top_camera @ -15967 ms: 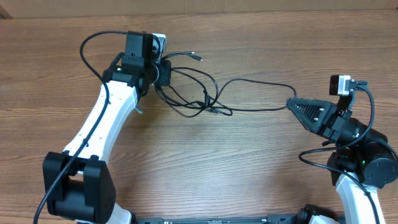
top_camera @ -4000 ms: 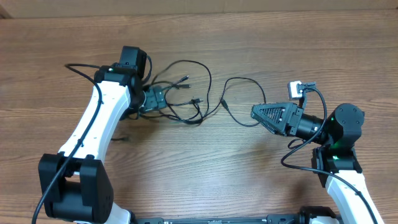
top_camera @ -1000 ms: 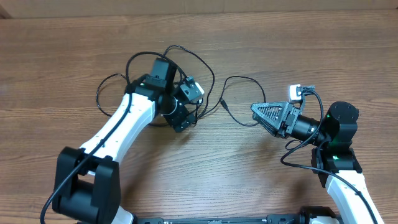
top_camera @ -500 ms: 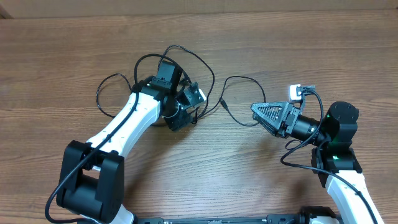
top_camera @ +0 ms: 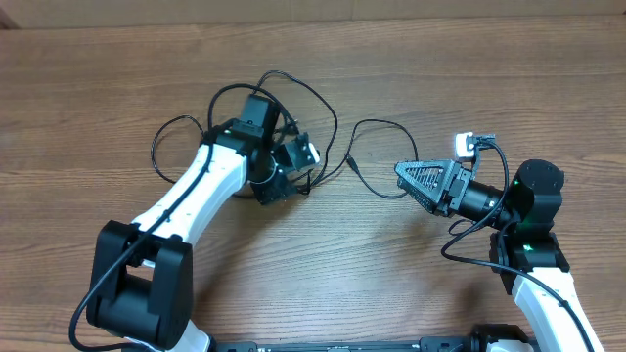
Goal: Untangle cables
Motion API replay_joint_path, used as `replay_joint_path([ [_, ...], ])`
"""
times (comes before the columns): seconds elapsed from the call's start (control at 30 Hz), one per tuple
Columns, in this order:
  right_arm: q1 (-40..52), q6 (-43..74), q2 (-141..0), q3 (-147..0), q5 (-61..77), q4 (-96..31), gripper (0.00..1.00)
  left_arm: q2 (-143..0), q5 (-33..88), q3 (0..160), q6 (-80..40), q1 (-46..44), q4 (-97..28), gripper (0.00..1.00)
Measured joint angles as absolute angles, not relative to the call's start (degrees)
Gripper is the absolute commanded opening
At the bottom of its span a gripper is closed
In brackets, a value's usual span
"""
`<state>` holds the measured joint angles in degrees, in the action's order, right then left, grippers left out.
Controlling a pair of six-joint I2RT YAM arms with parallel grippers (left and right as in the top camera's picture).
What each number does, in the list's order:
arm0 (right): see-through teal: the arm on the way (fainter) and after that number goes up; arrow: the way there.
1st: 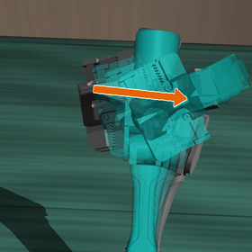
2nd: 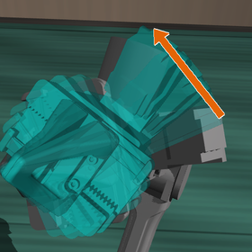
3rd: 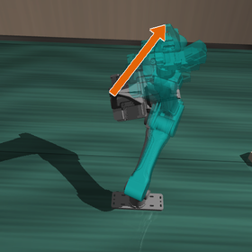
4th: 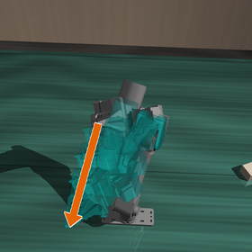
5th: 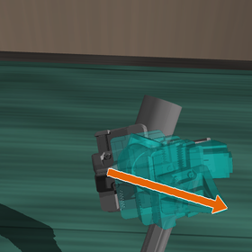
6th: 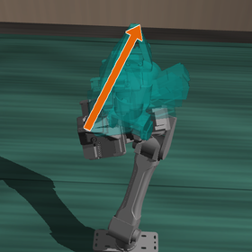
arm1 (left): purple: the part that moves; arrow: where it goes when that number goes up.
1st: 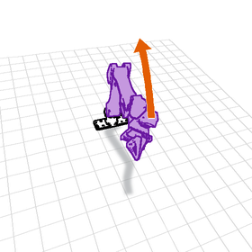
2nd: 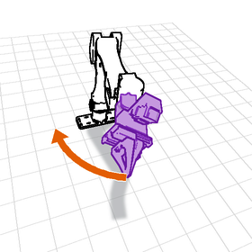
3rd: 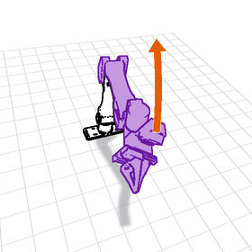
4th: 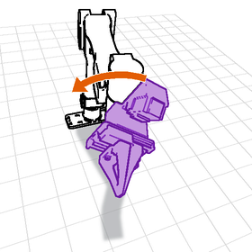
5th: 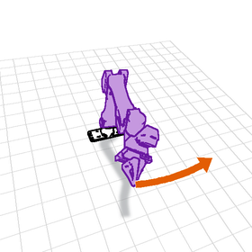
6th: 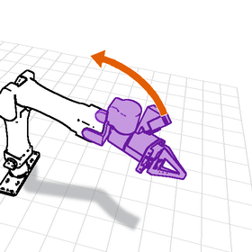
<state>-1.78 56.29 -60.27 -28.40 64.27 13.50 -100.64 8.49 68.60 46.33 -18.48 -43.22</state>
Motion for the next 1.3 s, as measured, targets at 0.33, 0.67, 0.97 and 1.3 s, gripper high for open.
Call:
replay_joint_path([
  [0.33,-1.8,56.3,-60.3,-28.4,63.5,13.5,1.0,-100.6,11.8,68.6,48.1,-13.3,-43.1,0.82],
  [0.67,-1.8,56.1,-60.3,-28.4,63.0,13.4,1.0,-104.4,13.7,68.6,50.1,-13.4,-39.8,0.63],
  [0.97,-1.8,56.1,-60.3,-28.4,62.9,13.3,1.0,-107.9,13.7,68.5,51.0,-13.4,-37.5,0.04],
  [1.3,-1.8,56.1,-60.3,-28.4,62.7,13.2,1.0,-107.9,13.8,69.8,46.5,-13.4,-41.6,0.04],
])
